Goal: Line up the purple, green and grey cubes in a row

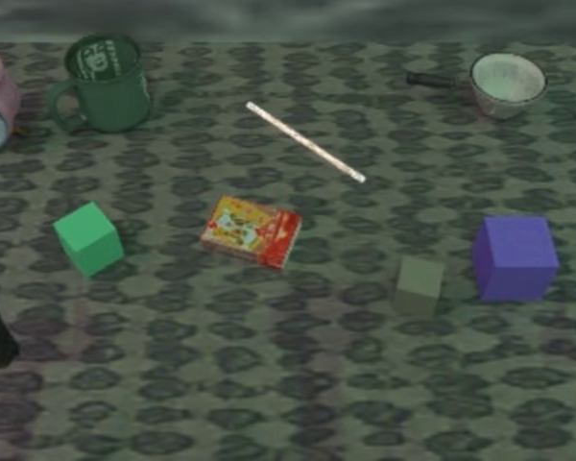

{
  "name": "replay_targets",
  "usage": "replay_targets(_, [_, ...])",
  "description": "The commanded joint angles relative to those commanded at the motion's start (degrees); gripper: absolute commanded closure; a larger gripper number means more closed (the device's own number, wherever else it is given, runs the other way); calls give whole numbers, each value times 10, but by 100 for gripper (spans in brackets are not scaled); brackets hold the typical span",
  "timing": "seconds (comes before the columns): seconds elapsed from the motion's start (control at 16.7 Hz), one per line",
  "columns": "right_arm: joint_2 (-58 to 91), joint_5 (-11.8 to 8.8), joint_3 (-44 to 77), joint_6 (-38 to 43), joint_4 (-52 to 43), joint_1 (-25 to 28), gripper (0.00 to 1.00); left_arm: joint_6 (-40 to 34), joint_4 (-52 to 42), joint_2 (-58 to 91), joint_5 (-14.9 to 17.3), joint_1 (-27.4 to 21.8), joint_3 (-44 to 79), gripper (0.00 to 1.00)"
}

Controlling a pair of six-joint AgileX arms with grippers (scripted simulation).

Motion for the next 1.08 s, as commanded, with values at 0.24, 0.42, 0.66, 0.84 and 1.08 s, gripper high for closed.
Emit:
replay_targets(0.24, [17, -1, 17, -8, -12, 7, 0, 0, 0, 0, 0, 0, 0, 0])
replay_targets(0.42, [88, -2, 87, -40, -57, 30, 0, 0, 0, 0, 0, 0, 0, 0])
replay_targets(0.66, [268, -2, 237, -108, -158, 77, 0, 0, 0, 0, 0, 0, 0, 0])
replay_targets(0.84, [454, -1, 369, -172, -252, 120, 0, 0, 0, 0, 0, 0, 0, 0])
replay_targets(1.08, [715, 1, 548, -259, -385, 178, 0, 0, 0, 0, 0, 0, 0, 0])
